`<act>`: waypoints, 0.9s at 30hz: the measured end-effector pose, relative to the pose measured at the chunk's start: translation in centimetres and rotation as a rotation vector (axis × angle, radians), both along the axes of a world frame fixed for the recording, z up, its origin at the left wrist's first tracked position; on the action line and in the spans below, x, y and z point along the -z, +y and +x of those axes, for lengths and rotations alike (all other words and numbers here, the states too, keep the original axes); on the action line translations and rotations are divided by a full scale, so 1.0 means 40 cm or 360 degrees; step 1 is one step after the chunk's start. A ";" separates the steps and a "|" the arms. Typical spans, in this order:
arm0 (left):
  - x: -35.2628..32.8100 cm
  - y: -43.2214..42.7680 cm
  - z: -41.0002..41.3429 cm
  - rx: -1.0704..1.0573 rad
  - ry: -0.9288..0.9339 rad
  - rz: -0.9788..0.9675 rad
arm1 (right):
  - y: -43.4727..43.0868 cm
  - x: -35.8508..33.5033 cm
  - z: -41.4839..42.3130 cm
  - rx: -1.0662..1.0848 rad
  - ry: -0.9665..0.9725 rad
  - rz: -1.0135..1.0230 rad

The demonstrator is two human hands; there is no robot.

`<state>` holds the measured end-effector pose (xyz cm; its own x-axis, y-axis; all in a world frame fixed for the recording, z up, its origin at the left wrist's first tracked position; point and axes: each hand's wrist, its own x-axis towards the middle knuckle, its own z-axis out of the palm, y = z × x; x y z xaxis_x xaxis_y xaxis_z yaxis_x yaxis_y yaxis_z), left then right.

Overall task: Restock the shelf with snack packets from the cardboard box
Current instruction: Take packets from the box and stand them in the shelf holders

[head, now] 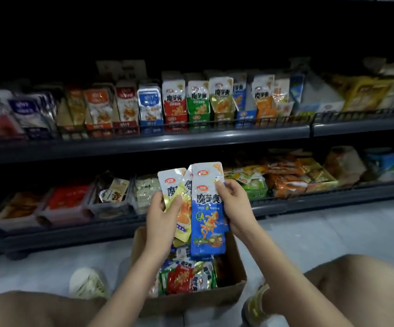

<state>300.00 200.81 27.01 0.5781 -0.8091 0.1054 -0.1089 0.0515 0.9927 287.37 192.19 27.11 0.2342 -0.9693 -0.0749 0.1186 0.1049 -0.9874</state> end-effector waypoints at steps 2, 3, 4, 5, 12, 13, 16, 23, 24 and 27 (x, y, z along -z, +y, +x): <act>-0.021 -0.004 -0.013 -0.0053 -0.0042 -0.0073 | 0.011 -0.028 0.007 0.0079 -0.0035 -0.0032; -0.029 -0.006 -0.020 -0.0090 -0.0066 -0.0111 | 0.017 -0.041 0.011 0.0128 -0.0054 -0.0037; -0.041 -0.007 -0.029 -0.0137 -0.0097 -0.0139 | 0.022 -0.051 0.016 0.0176 -0.0080 -0.0039; -0.053 -0.007 -0.037 -0.0176 -0.0120 -0.0172 | 0.026 -0.061 0.020 0.0220 -0.0103 -0.0048; -0.111 -0.035 -0.052 -0.0291 -0.0243 -0.0205 | 0.015 -0.114 0.048 0.0328 -0.0133 -0.0118; -0.119 -0.045 -0.048 -0.0288 -0.0287 -0.0201 | 0.006 -0.122 0.052 0.0336 -0.0123 -0.0140; -0.143 -0.088 -0.029 -0.0272 -0.0396 -0.0161 | -0.029 -0.146 0.068 0.0307 -0.0094 -0.0222; -0.183 -0.230 0.024 -0.0295 -0.0491 -0.0172 | -0.149 -0.223 0.090 0.0029 0.0011 -0.0486; -0.187 -0.253 0.030 -0.0279 -0.0486 -0.0169 | -0.172 -0.229 0.091 0.0020 0.0092 -0.0539; -0.197 -0.321 0.044 -0.0206 -0.0456 -0.0164 | -0.239 -0.251 0.079 0.0010 0.0297 -0.0641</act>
<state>301.77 187.96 34.88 0.6103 -0.7076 0.3562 -0.3950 0.1180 0.9111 290.53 182.64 37.16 0.2463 -0.9312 0.2686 -0.0661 -0.2926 -0.9539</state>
